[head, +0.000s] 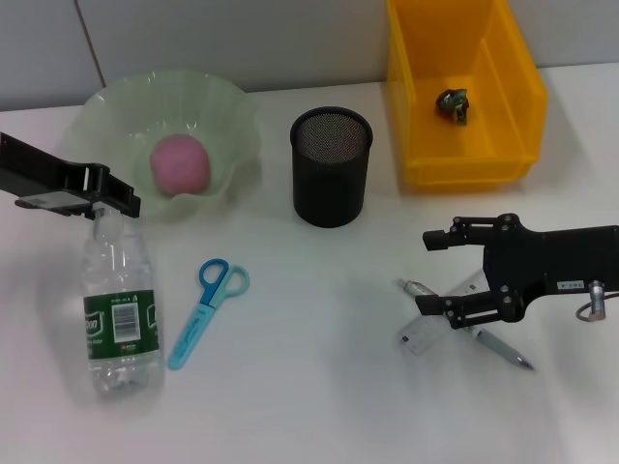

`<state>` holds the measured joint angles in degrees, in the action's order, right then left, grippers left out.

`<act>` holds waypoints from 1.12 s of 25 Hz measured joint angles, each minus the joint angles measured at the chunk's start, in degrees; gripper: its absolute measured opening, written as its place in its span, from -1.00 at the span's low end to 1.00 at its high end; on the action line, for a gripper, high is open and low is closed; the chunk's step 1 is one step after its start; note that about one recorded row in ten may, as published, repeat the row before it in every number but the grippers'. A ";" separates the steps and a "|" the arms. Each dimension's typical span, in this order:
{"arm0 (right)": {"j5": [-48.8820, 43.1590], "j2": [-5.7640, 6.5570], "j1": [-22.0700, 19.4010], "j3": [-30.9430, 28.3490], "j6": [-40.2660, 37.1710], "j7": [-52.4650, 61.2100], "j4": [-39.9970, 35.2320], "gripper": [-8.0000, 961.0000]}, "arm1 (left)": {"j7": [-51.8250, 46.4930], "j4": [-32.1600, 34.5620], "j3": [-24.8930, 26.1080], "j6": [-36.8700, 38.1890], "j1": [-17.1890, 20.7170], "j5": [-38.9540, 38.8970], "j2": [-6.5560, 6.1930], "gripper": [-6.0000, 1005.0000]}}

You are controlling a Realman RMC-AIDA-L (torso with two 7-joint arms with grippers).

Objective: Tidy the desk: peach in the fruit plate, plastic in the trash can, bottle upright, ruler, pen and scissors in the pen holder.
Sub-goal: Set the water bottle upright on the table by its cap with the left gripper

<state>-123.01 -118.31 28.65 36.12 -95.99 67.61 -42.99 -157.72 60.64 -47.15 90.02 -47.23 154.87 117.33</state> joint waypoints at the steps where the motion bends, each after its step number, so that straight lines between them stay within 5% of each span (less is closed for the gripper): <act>1: 0.01 0.00 0.00 0.00 -0.02 0.16 -0.03 0.73 | 0.02 0.17 0.01 0.04 0.03 -0.01 0.00 -0.11; 28: 0.06 -0.43 -0.53 -0.17 -0.33 1.18 -1.39 0.73 | 1.65 5.50 0.21 1.95 1.93 -2.74 -0.17 -0.10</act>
<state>-122.95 -118.74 28.12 35.95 -96.32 68.79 -44.38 -156.08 66.14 -46.93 91.96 -45.30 152.12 117.15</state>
